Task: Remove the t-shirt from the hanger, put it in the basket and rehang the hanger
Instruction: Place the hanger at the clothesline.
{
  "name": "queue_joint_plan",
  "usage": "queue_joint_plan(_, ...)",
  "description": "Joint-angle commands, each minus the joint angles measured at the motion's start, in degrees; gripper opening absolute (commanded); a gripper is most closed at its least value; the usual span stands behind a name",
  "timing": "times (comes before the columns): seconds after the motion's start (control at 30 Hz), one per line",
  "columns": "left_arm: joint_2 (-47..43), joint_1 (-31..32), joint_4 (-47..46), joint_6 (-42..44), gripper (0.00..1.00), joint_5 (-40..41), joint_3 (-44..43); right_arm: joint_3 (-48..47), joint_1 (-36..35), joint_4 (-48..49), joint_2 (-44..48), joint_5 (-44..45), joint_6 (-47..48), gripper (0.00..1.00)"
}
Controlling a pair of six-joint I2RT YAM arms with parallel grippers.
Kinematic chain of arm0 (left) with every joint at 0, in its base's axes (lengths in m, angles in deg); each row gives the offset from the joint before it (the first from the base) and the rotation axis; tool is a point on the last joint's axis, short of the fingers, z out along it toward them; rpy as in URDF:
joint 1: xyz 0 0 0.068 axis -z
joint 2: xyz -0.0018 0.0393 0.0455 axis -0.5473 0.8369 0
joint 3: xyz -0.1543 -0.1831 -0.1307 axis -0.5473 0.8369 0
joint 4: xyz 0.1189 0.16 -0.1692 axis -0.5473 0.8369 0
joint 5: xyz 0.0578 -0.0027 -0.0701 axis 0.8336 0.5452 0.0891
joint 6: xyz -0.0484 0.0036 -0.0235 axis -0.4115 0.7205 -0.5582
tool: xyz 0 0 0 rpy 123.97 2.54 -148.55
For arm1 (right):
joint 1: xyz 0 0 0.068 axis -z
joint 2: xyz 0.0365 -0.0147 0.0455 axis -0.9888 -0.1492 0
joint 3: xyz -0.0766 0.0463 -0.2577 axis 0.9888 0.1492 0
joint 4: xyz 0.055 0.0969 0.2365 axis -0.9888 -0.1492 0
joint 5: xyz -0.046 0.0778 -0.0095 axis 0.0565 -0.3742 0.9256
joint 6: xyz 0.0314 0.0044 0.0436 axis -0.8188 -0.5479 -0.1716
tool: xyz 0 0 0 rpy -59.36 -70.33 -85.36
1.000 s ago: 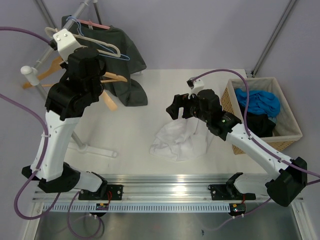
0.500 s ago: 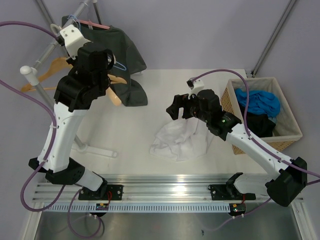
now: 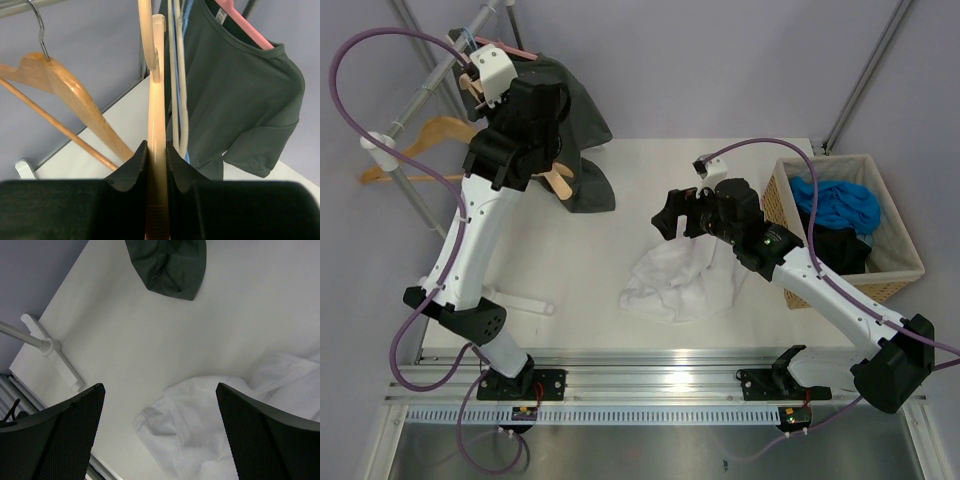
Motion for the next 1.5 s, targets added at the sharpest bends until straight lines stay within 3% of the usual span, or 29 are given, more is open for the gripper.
queue_joint_plan(0.0,-1.4,-1.9,-3.1,-2.2,0.00,0.7,-2.3,-2.5,-0.6,0.4,0.6,-2.1,0.5,0.99)
queue_joint_plan(0.33,1.8,-3.9,-10.6,9.1,0.00,3.8,-6.0,-2.5,-0.9,0.4,0.6,-2.2,0.3,1.00)
queue_joint_plan(0.53,2.2,-6.0,-12.0,10.3,0.00,1.7,-5.9,-2.3,-1.5,0.6,-0.4,-2.0,0.4,0.99)
queue_joint_plan(0.9,1.5,-11.5,-11.9,7.7,0.00,-6.4,-1.5,-3.4,-1.8,-0.4,-1.9,-1.8,1.0,0.99)
queue_joint_plan(1.47,2.3,-13.6,-11.8,5.7,0.00,-9.4,2.1,-3.5,-1.9,-0.6,-1.5,-2.2,1.2,1.00)
